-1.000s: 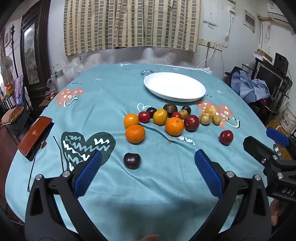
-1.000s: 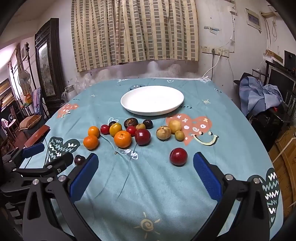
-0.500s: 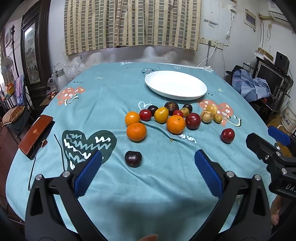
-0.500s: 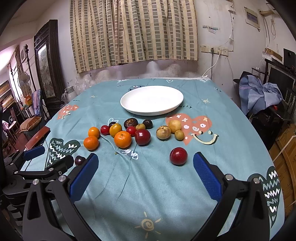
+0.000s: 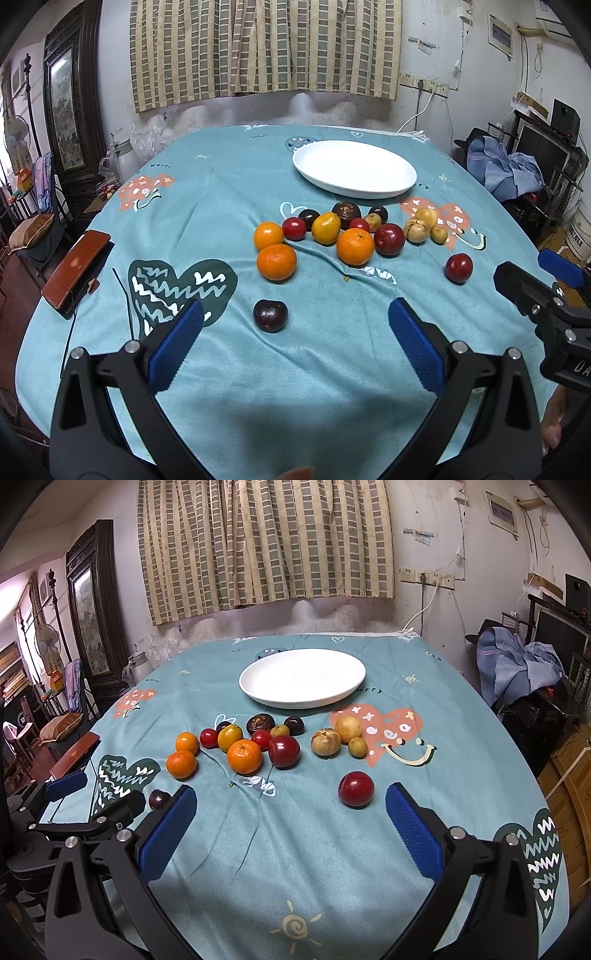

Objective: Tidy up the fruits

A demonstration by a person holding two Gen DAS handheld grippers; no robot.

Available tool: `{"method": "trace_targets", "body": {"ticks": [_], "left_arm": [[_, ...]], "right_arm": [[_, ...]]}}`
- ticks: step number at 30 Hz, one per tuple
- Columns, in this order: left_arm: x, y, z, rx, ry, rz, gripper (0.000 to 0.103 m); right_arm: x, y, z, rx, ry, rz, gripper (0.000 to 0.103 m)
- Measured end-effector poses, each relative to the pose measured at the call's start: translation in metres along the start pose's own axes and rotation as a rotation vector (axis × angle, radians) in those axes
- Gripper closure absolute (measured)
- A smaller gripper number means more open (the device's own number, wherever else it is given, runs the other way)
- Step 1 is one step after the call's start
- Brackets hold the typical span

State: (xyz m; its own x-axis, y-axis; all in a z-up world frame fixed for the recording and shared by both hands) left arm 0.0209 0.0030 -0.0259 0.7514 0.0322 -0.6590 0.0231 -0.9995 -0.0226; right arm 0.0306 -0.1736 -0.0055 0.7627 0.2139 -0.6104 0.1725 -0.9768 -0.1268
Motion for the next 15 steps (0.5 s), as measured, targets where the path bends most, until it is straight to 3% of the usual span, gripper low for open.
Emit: {"method": "trace_targets", "body": {"ticks": [15], "left_arm": [[0.0008, 0.0002, 0.0015, -0.003, -0.006, -0.005, 0.002]], "right_arm": [[0.0011, -0.0004, 0.0006, 0.006, -0.004, -0.002, 0.001]]}}
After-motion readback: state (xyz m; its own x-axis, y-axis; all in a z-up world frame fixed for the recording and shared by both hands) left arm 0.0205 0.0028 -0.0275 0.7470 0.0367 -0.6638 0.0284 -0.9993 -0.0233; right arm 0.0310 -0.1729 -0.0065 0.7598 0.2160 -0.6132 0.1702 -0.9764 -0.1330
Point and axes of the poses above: each gripper's, at about its wrist camera, not at the fingertips, and x roughly the way its jaws point, y to its right, z to its underside, the point moved 3 cm from there along x, roughly the way its jaws point, and after that the axes turned 2 degrees about x, right-handed, at the moved point
